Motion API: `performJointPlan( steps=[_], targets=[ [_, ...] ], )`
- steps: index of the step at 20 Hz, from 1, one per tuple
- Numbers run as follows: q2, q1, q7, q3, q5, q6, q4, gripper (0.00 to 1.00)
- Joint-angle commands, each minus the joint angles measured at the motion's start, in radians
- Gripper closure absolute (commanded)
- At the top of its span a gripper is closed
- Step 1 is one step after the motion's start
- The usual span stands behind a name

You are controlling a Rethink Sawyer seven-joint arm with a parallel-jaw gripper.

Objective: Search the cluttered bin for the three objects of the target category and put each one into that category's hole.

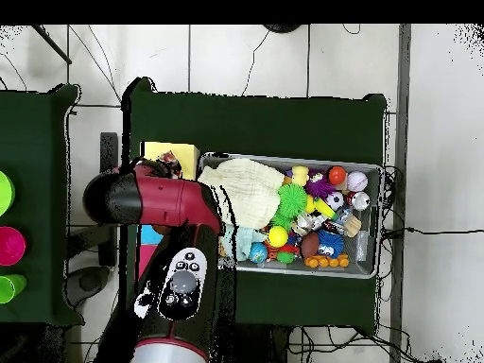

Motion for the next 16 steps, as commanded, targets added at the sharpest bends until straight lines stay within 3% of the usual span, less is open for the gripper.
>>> performJointPlan(
  steps=[1,6,7,16],
  targets=[
    [0.082,-0.026,0.197,0.058,0.026,-0.053,0.0,1.0],
    [0.076,-0.044,0.174,0.085,0.02,-0.069,0.02,1.0],
    [0.076,-0.048,0.167,0.089,0.019,-0.063,0.02,0.0],
    [0.089,-0.032,0.139,0.054,-0.008,-0.003,-0.011,0.0]
  ],
)
